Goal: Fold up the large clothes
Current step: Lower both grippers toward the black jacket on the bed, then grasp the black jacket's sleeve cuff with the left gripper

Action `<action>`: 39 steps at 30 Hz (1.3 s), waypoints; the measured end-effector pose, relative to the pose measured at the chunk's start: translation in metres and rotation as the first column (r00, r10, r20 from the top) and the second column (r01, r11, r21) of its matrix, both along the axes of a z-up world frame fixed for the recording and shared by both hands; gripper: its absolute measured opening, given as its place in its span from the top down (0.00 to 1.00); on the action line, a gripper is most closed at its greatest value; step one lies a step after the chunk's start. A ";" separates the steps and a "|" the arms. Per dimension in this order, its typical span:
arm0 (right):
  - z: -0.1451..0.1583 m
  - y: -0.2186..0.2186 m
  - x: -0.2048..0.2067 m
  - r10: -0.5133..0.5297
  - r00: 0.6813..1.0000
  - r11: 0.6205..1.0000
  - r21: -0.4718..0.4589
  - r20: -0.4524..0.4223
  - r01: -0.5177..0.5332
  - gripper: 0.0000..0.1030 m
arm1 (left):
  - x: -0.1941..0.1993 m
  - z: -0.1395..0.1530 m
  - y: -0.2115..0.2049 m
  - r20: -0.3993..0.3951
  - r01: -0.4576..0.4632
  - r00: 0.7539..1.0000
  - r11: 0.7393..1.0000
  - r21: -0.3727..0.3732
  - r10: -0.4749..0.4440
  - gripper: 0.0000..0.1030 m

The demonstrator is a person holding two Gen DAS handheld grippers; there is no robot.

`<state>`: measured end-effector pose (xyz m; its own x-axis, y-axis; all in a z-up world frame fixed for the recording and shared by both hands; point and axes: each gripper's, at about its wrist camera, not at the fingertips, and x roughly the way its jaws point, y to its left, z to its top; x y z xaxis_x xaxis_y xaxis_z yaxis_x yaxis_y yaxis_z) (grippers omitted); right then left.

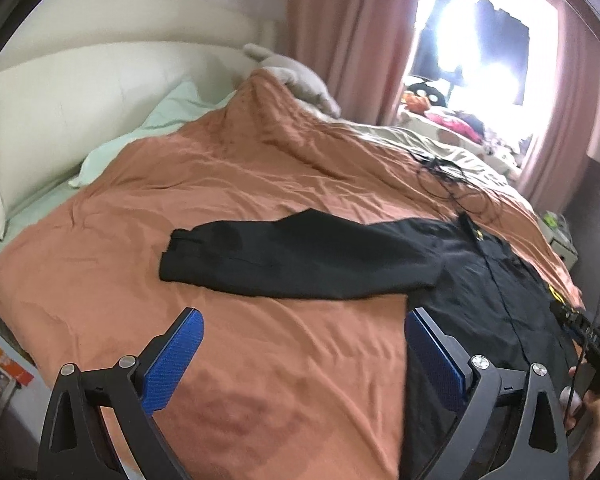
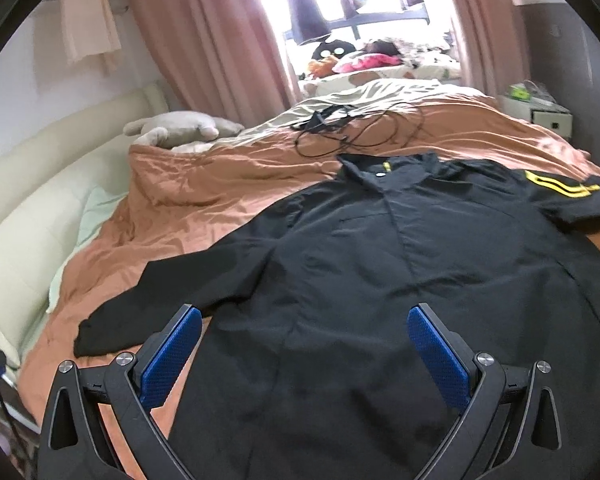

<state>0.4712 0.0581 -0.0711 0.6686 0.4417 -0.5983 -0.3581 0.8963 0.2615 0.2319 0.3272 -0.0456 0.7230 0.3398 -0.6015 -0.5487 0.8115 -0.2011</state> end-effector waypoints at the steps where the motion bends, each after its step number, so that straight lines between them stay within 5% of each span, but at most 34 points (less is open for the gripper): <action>1: -0.002 0.006 0.005 0.006 1.000 1.000 -0.004 -0.001 -0.006 0.00 | 0.003 -0.002 0.007 -0.004 -0.009 1.000 1.000 -0.007 0.009 0.06; 10: -0.023 0.047 0.050 0.036 0.997 0.999 -0.016 -0.063 -0.037 0.06 | 0.026 -0.036 0.087 -0.031 -0.131 0.991 0.972 -0.193 0.127 0.23; 17: -0.037 0.060 0.084 0.030 0.994 1.000 0.003 -0.106 -0.030 0.09 | 0.043 -0.077 0.142 -0.066 -0.225 0.974 0.907 -0.357 0.216 0.34; 22: -0.050 0.067 0.109 0.032 0.990 0.999 0.016 -0.137 -0.030 0.26 | 0.056 -0.106 0.163 -0.103 -0.271 0.962 0.858 -0.436 0.251 0.41; 27: -0.068 0.073 0.138 0.044 0.978 0.998 0.057 -0.205 -0.033 0.49 | 0.075 -0.134 0.178 -0.172 -0.326 0.945 0.849 -0.416 0.278 0.42; 30: -0.076 0.079 0.149 0.064 0.971 0.995 0.094 -0.231 -0.043 0.72 | 0.087 -0.148 0.187 -0.259 -0.377 0.918 0.864 -0.334 0.301 0.57; 32: -0.081 0.085 0.155 0.095 0.963 0.991 0.118 -0.252 -0.067 0.84 | 0.089 -0.153 0.194 -0.248 -0.375 0.920 0.865 -0.334 0.303 0.61; 33: -0.085 0.089 0.159 0.112 0.958 0.988 0.133 -0.265 -0.079 0.86 | 0.089 -0.152 0.196 -0.243 -0.376 0.920 0.868 -0.326 0.307 0.64; 35: -0.092 0.096 0.165 0.126 0.950 0.983 0.164 -0.287 -0.081 0.87 | 0.093 -0.148 0.198 -0.236 -0.361 0.926 0.878 -0.314 0.296 0.90; 39: -0.103 0.112 0.176 0.167 0.936 0.969 0.225 -0.311 -0.099 0.89 | 0.091 -0.129 0.195 -0.199 -0.332 0.938 0.897 -0.292 0.283 0.98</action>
<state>0.6469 0.1698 -0.1746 0.3792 0.6476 -0.6609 -0.3351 0.7619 0.5543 0.3232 0.5227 -0.1745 0.5077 0.3046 -0.8059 -0.8038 0.5040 -0.3159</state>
